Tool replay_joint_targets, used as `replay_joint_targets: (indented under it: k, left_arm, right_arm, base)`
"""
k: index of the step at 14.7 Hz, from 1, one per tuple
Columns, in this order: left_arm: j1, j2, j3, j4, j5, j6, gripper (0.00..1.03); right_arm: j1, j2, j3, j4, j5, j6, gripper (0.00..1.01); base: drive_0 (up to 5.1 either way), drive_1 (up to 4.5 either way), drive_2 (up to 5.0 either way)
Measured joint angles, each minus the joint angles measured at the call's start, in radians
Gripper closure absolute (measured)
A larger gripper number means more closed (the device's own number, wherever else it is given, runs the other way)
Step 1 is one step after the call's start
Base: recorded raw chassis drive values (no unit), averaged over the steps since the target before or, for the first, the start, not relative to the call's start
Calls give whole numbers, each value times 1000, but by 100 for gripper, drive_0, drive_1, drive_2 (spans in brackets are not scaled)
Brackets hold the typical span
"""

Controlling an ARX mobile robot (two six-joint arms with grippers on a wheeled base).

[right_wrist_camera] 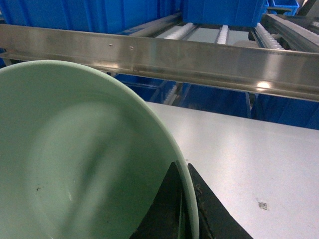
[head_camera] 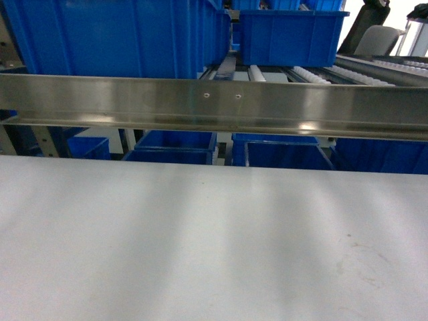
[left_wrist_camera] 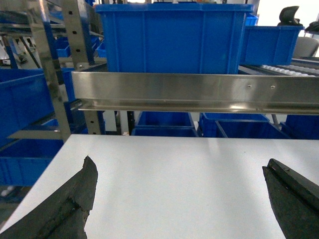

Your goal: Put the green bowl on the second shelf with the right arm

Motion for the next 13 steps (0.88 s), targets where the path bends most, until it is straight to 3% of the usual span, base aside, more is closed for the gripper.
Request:
replay_joint_targets:
  k: [13]
  left_arm:
    - [0, 0, 0, -1, 0, 0, 5]
  right_arm:
    - [0, -1, 0, 3, 0, 0, 99]
  base:
    - [-496, 242, 242]
